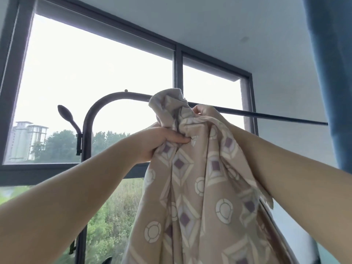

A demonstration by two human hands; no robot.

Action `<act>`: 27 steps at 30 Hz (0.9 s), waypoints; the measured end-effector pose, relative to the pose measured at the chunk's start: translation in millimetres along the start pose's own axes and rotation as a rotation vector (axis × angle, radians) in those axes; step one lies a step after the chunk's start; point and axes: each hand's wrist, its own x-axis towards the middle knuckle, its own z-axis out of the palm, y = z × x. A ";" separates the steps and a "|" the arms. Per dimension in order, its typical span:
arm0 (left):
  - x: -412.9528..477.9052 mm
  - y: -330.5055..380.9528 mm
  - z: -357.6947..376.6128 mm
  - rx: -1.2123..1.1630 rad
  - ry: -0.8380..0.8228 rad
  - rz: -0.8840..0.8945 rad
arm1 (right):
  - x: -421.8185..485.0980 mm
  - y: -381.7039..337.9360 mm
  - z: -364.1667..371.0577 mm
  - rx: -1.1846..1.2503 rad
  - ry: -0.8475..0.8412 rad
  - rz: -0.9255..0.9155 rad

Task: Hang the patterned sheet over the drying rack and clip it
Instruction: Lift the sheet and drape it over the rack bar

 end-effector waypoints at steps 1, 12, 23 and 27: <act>3.1 -2.6 -0.7 0.008 0.012 -0.007 | -5.9 -2.2 0.7 -0.024 0.022 -0.011; 8.5 12.2 -41.8 -0.039 0.350 0.092 | -76.8 22.4 -15.1 -0.195 -0.770 0.493; -11.5 17.0 -52.0 0.033 0.367 0.079 | -53.7 43.9 12.3 -0.483 -0.345 0.378; -16.9 15.0 -37.2 0.050 0.277 0.129 | -23.9 17.4 2.1 -0.292 0.111 0.143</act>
